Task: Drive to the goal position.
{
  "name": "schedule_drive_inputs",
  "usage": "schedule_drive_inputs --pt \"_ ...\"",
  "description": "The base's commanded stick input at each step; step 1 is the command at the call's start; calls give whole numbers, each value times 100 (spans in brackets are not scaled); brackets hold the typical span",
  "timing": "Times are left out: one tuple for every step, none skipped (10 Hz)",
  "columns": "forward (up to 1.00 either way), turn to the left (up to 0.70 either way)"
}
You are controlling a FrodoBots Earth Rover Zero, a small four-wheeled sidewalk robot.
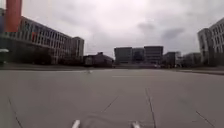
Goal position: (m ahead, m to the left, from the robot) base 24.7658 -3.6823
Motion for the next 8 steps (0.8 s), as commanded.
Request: schedule_drive_inputs --pt "85 0" --pt "85 0" --pt "85 0" --pt "85 0" --pt "85 0" --pt "85 0" --pt "85 0" --pt "85 0"
